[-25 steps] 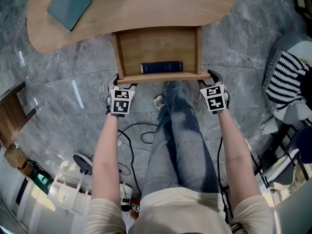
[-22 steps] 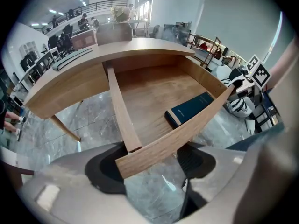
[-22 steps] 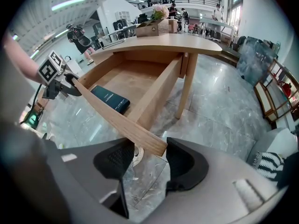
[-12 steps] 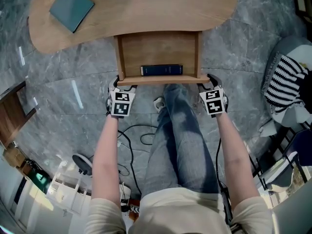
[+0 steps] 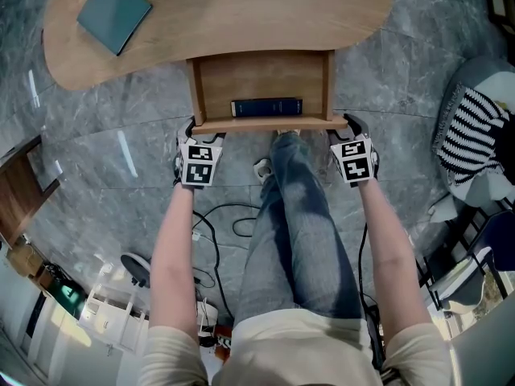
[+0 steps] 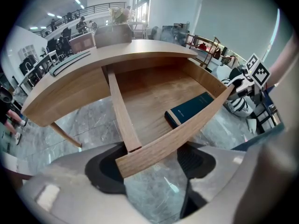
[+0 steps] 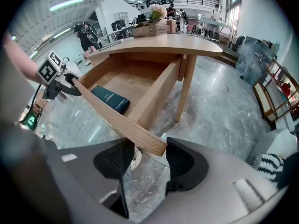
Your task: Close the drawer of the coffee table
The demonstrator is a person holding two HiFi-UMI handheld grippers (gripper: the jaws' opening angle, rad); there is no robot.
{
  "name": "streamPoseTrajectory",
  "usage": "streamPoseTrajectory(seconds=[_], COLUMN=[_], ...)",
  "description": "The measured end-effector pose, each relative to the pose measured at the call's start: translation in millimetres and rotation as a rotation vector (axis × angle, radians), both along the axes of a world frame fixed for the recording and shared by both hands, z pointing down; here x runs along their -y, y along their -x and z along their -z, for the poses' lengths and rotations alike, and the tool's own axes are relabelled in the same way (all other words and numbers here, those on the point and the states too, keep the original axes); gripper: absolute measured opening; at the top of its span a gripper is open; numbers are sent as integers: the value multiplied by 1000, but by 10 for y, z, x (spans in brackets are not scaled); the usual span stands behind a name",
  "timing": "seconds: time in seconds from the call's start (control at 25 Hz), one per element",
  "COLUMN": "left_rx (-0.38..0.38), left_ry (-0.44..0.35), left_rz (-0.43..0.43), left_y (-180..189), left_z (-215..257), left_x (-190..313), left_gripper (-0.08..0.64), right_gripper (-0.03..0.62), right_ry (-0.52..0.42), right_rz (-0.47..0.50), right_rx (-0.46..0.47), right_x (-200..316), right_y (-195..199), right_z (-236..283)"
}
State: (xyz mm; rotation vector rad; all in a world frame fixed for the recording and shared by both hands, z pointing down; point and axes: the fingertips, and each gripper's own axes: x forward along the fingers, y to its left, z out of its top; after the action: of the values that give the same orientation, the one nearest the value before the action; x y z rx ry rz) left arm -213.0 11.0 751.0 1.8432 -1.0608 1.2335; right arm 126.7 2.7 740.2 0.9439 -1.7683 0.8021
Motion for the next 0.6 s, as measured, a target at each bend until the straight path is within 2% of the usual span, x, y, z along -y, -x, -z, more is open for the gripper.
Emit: streamPoseTrajectory(seconds=[0.6], left_rx=[-4], left_ry=[-27], left_rz=[2], left_y=[-36], left_z=[-11], left_x=[299], left_gripper=[336], right_gripper=[213], right_ry=[-22], right_rz=[11], right_rx=[3], right_x=[312], right_y=[-39], right_z=[-34])
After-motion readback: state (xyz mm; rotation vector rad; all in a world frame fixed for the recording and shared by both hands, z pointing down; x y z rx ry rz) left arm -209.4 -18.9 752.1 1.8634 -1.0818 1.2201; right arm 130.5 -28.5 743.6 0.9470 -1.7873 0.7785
